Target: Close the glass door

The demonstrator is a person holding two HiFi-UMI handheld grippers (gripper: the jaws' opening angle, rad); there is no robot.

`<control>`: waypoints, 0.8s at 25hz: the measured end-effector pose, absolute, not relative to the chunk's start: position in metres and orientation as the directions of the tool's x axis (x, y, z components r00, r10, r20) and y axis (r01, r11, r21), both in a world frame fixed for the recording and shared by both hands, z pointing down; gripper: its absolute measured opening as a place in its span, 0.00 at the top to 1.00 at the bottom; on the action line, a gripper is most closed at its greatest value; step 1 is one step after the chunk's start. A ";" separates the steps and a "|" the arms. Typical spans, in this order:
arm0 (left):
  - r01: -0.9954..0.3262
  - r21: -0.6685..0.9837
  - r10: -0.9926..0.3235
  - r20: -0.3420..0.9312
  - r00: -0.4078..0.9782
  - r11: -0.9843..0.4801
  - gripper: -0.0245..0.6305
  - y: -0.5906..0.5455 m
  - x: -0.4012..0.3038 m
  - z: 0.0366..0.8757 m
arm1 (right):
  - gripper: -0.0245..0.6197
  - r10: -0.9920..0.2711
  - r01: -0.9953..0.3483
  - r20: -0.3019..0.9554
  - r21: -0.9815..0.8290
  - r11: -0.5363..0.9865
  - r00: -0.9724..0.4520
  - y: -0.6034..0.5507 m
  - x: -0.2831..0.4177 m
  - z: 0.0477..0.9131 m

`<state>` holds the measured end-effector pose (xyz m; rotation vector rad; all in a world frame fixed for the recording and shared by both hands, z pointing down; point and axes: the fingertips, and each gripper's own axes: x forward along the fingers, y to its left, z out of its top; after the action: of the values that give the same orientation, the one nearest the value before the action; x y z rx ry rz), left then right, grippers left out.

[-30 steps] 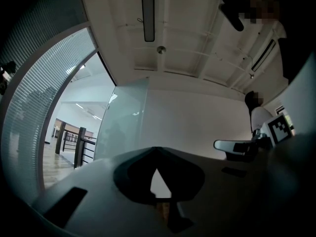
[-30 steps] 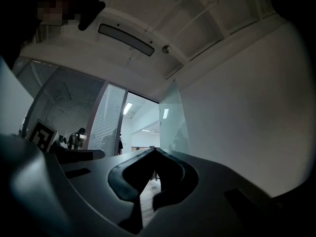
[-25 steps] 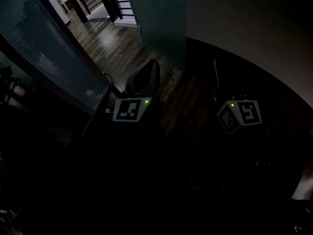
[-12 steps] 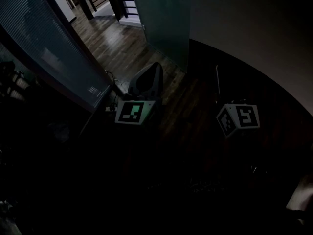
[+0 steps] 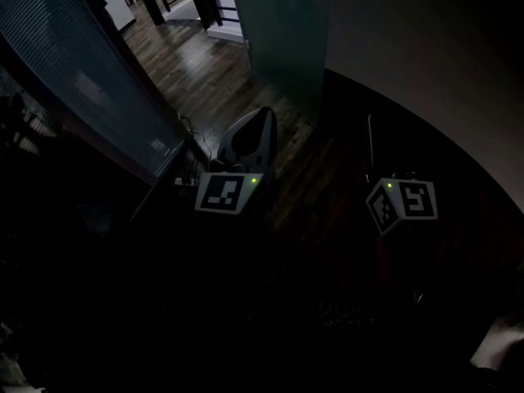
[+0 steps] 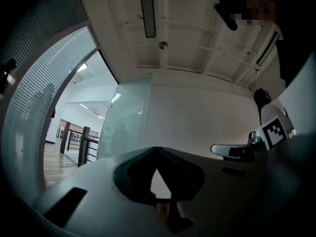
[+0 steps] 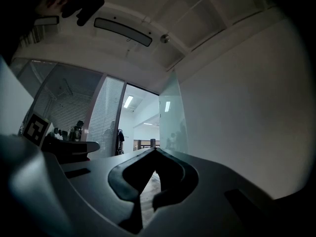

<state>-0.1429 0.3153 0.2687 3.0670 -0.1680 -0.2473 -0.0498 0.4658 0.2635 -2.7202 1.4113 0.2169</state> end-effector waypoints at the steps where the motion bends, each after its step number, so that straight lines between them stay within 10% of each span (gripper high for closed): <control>1: -0.102 0.068 -0.111 -0.159 0.981 -0.993 0.96 0.310 -0.137 0.269 | 0.97 -0.807 -0.816 -0.157 0.005 -0.577 0.570 0.460 -0.044 0.264; 20: -0.014 0.045 -0.022 -0.168 0.986 -0.999 0.96 0.187 0.011 0.257 | 0.97 -0.778 -0.789 -0.160 -0.002 -0.615 0.607 0.339 0.088 0.259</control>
<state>0.0111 0.1871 0.2575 3.0865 -0.0277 -0.2612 0.0884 0.3389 0.2586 -2.7502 1.3434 0.2203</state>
